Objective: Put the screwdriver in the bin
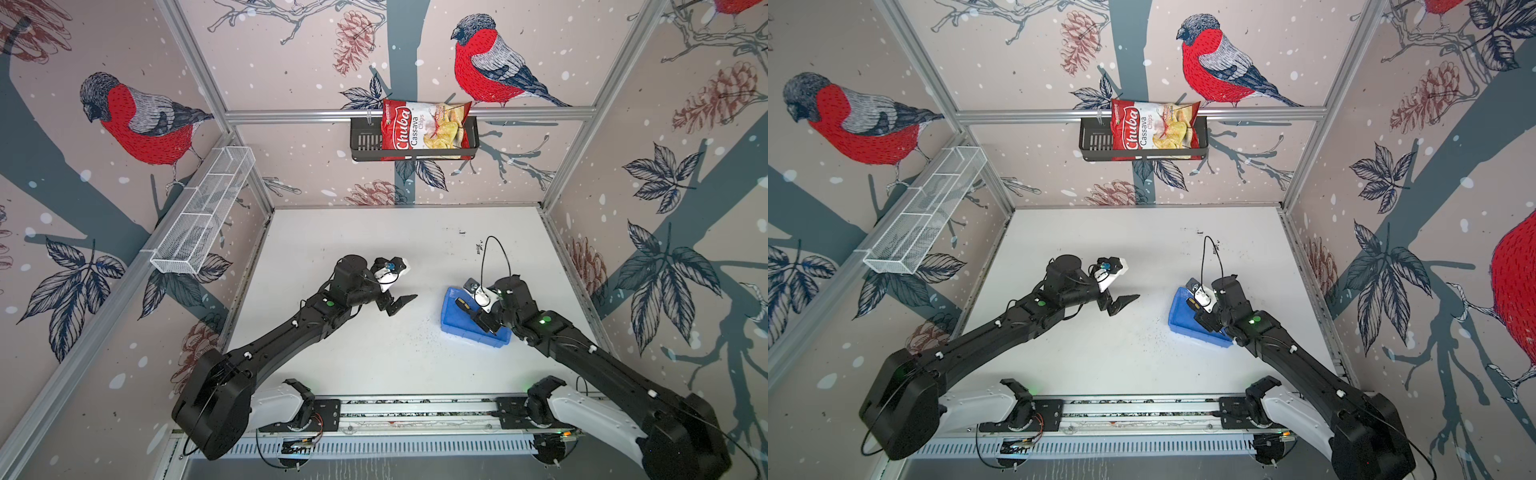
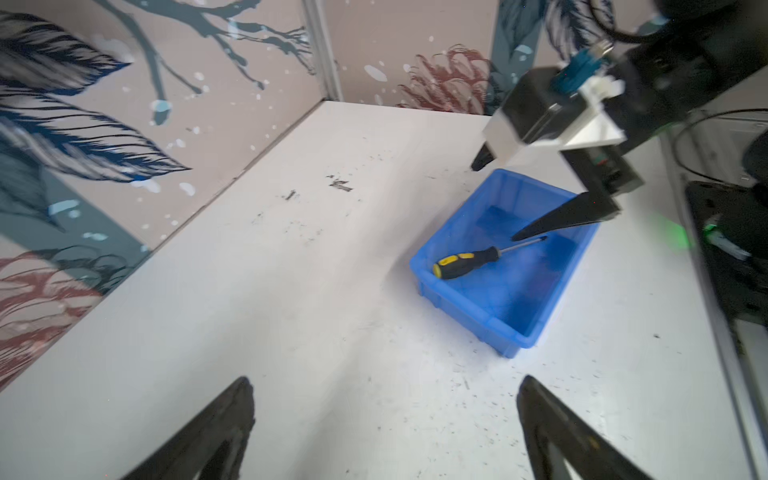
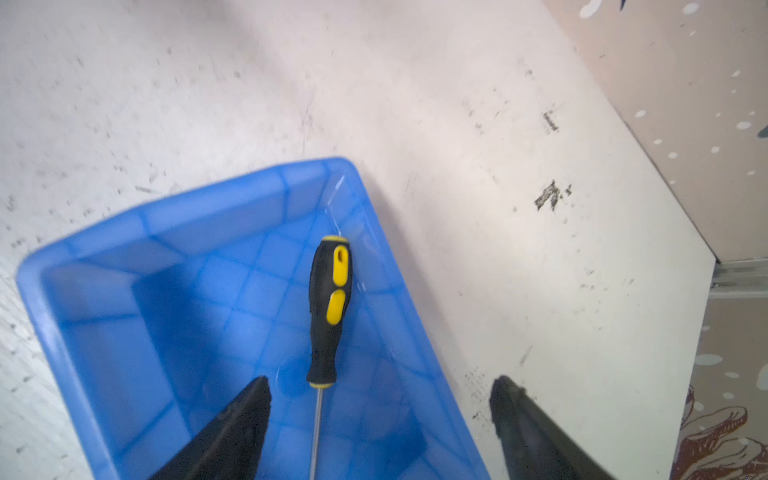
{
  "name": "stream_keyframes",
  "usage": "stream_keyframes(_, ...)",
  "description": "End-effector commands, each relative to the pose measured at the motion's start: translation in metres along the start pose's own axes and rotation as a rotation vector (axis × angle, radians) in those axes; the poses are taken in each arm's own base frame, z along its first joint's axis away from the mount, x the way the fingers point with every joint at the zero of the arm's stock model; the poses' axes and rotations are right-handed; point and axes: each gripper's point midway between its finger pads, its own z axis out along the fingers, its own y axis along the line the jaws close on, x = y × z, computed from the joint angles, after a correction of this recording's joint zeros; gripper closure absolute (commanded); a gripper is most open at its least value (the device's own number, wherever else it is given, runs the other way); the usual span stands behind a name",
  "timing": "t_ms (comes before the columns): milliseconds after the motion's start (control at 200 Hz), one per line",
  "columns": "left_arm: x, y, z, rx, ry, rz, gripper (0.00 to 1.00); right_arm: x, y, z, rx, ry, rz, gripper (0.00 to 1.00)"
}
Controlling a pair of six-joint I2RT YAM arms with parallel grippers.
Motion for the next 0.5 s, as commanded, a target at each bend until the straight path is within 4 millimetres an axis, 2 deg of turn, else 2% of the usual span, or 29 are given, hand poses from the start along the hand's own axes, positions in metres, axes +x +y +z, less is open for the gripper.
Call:
stream_keyframes(0, -0.013, 0.03, -0.009, -0.13, -0.069, -0.033, 0.03, -0.033, -0.015, -0.009, 0.029, -0.147, 0.069, 0.08)
stream_keyframes(190, 0.001, 0.081, -0.036, -0.396, -0.14, -0.098, 0.03, -0.061, -0.048, -0.023, 0.11, -0.36, 0.177, 0.01)
stream_keyframes(290, 0.005, 0.106, -0.063, -0.548, -0.246, -0.125, 0.03, -0.067, -0.082, -0.03, 0.204, -0.468, 0.291, 0.01)
stream_keyframes(385, 0.023, 0.127, -0.085, -0.663, -0.293, -0.186, 0.03, -0.07, -0.101, -0.036, 0.251, -0.519, 0.347, 0.0)
stream_keyframes(495, 0.053, 0.151, -0.102, -0.8, -0.248, -0.252, 0.03, -0.058, -0.124, -0.037, 0.385, -0.553, 0.411, 0.0)
